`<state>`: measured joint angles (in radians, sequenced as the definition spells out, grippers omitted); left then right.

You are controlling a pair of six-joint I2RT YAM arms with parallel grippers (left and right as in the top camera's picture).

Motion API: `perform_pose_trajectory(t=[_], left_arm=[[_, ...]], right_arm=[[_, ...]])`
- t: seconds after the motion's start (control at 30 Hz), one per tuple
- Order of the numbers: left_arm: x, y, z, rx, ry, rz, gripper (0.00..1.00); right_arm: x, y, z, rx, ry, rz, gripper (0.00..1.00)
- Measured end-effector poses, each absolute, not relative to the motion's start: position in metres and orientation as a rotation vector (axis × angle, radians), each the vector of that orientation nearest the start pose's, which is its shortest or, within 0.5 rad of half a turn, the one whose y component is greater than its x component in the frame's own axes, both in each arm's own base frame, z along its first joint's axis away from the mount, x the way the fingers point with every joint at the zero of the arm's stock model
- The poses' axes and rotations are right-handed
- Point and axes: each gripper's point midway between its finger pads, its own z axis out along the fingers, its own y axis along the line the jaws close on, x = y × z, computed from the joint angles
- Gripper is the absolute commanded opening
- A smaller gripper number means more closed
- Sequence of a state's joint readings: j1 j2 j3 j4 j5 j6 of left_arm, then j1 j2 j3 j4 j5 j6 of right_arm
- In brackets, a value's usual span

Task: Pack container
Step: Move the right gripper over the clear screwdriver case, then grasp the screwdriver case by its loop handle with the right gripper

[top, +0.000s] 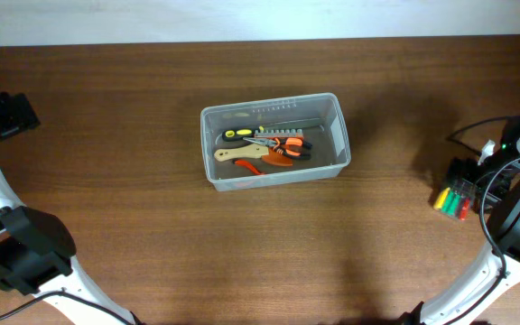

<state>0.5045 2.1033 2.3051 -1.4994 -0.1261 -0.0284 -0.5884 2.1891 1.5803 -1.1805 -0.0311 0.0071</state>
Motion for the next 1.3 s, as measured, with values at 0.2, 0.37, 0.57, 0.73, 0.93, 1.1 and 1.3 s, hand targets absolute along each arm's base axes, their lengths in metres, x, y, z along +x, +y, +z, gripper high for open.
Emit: perform_pose_trajectory(t=[0.2,0.37,0.57,0.73,0.93,1.1,1.3], left_arm=[[0.382,0.235,0.213,-0.786,2.785,0.271,0.99],[0.382,0.235,0.213,-0.786,2.785,0.271,0.99],[0.382,0.235,0.213,-0.786,2.785,0.271,0.99],[0.382,0.235,0.213,-0.786,2.785,0.271,0.99],[0.382,0.235,0.213,-0.786,2.785,0.271,0.99],[0.382,0.235,0.213,-0.786,2.785,0.271,0.99],[0.382,0.236,0.213,-0.786,2.785,0.272,0.99]], right_arm=[[0.294,-0.193,-0.003,1.136,3.164,0.122,0.99],[0.296,-0.192,-0.004,1.141,3.158,0.115,0.99],[0.316,-0.198,-0.004,0.983,3.125,0.071,0.99],[0.325,-0.199,-0.004,0.853,3.132,0.045,0.88],[0.329,-0.199,-0.004,0.804,3.131,0.036,0.84],[0.331,-0.201,-0.004,0.736,3.136,0.026,0.94],[0.338,-0.207,-0.004,0.653,3.121,0.007,0.96]])
